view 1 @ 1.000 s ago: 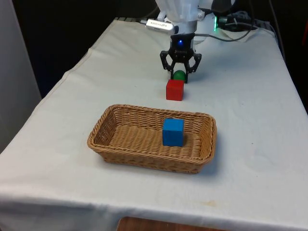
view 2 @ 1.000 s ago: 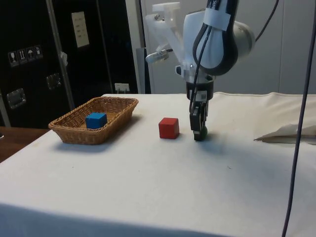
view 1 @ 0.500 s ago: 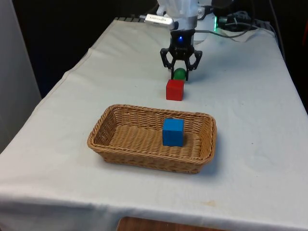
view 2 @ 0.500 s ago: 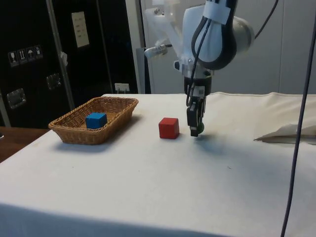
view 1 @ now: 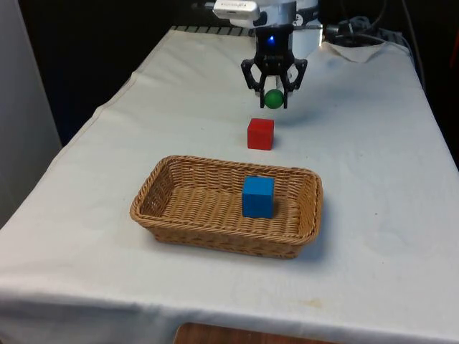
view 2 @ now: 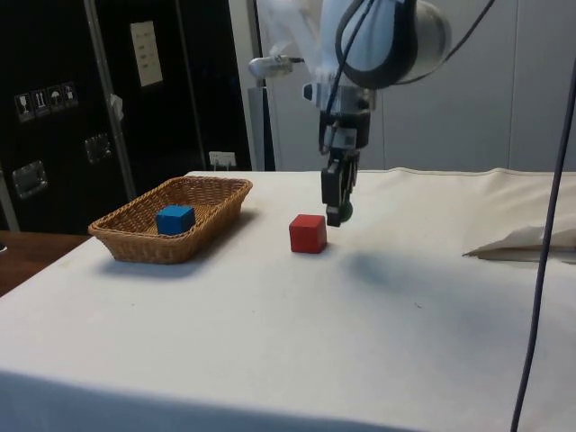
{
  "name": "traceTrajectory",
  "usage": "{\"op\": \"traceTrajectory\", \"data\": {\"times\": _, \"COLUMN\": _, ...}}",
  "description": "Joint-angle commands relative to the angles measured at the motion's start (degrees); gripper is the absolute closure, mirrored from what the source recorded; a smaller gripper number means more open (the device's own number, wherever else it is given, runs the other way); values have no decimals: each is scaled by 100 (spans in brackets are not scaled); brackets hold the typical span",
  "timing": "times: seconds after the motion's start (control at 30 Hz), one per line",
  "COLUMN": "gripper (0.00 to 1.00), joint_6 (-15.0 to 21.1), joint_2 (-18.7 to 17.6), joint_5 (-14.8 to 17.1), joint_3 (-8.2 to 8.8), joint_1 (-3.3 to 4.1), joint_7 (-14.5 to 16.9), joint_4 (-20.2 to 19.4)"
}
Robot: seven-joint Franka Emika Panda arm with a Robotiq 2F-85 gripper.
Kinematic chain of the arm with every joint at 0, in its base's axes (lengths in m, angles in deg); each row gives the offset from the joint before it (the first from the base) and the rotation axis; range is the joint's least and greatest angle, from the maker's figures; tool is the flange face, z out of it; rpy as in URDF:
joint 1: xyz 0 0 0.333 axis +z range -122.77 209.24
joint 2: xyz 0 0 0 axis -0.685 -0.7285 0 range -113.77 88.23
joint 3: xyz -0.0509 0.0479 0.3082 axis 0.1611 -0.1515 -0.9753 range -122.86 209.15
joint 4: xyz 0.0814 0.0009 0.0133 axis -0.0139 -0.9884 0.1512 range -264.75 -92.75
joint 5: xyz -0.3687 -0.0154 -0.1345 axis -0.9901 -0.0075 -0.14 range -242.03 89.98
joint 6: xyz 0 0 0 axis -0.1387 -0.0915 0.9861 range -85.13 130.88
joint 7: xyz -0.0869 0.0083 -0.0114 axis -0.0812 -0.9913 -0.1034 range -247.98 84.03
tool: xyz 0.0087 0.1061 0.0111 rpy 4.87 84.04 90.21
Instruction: Place all non-red objects into the basket.
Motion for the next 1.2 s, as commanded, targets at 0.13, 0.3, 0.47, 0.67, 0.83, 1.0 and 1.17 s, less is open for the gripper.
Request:
{"op": "traceTrajectory", "data": {"times": 0.13, "gripper": 100, "joint_6": -252, "joint_2": 23, "joint_5": -229, "joint_3": 92, "joint_1": -6, "joint_7": -126, "joint_4": 178}}
{"op": "traceTrajectory", "data": {"times": 0.3, "gripper": 100, "joint_6": -487, "joint_2": 160, "joint_5": -80, "joint_3": 74, "joint_1": 0, "joint_7": -6, "joint_4": 338}}
{"op": "traceTrajectory", "data": {"times": 0.47, "gripper": 100, "joint_6": -968, "joint_2": 143, "joint_5": -298, "joint_3": 206, "joint_1": -11, "joint_7": -109, "joint_4": 716}}
{"op": "traceTrajectory", "data": {"times": 0.67, "gripper": 100, "joint_6": -1301, "joint_2": 166, "joint_5": -327, "joint_3": 252, "joint_1": -17, "joint_7": -103, "joint_4": 997}}
{"op": "traceTrajectory", "data": {"times": 0.83, "gripper": 100, "joint_6": -1679, "joint_2": 183, "joint_5": -344, "joint_3": 332, "joint_1": -29, "joint_7": -63, "joint_4": 1295}}
{"op": "traceTrajectory", "data": {"times": 1.0, "gripper": 100, "joint_6": -2000, "joint_2": 166, "joint_5": -367, "joint_3": 447, "joint_1": -34, "joint_7": 0, "joint_4": 1558}}
{"op": "traceTrajectory", "data": {"times": 1.17, "gripper": 100, "joint_6": -2194, "joint_2": 160, "joint_5": -321, "joint_3": 544, "joint_1": -17, "joint_7": 80, "joint_4": 1742}}
